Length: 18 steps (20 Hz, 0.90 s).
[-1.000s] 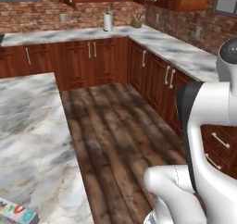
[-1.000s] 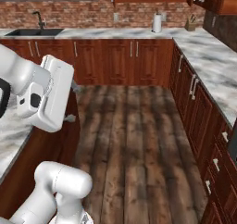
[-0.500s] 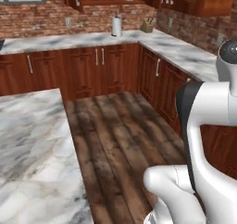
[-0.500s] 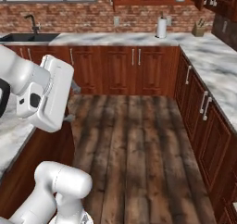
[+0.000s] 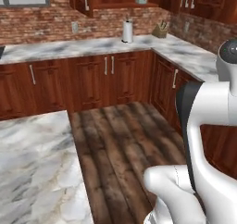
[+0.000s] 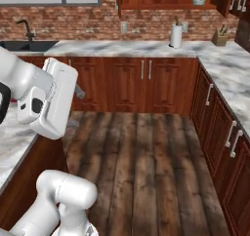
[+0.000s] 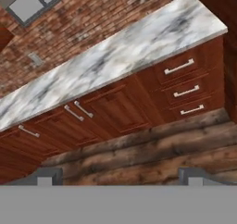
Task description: Retrieve the tupperware and aluminum foil from the cabinet and place them on the dining counter near the plate with lime and mushroom to prepare for storing leftovers.
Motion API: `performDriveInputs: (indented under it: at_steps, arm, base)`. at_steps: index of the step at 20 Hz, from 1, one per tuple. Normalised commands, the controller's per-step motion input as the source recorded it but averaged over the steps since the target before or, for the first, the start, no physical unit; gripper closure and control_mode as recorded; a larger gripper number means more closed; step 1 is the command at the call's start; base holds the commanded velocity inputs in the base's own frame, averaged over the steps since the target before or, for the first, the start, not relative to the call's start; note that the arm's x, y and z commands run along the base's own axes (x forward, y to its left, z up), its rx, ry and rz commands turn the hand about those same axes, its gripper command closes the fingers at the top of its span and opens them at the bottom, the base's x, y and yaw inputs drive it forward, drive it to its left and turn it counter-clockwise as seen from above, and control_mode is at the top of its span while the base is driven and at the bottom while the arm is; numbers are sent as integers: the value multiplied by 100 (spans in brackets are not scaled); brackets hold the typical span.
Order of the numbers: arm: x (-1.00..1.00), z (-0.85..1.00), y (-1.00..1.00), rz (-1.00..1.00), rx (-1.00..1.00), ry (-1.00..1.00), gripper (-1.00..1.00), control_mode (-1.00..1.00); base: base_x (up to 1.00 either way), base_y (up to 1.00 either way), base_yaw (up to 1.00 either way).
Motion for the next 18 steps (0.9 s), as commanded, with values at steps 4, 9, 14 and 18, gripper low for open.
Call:
performDriveInputs:
  at_steps: [4, 9, 14, 18]
  arm:
    - [0, 0, 0, 0, 0, 0, -100, 100]
    - [0, 0, 0, 0, 0, 0, -100, 100]
    - [0, 0, 0, 0, 0, 0, -100, 100]
    - [0, 0, 0, 0, 0, 0, -100, 100]
  base:
    - [100, 0, -4]
    - [100, -3, -7]
    - [100, -18, -13]
    - [100, -39, -22]
